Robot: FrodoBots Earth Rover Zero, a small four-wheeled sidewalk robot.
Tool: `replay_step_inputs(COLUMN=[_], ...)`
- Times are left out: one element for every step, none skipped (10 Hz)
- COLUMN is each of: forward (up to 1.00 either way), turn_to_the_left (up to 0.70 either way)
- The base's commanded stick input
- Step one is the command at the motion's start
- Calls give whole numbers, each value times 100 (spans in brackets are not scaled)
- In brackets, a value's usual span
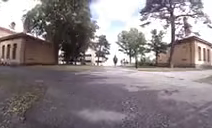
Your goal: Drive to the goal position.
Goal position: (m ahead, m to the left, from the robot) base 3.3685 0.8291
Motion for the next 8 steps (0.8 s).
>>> replay_step_inputs(forward=[70, 70, 70, 70, 70, 70, 70, 70], turn_to_the_left=[0, 0, 0, 0, 0, 0, 0, 0])
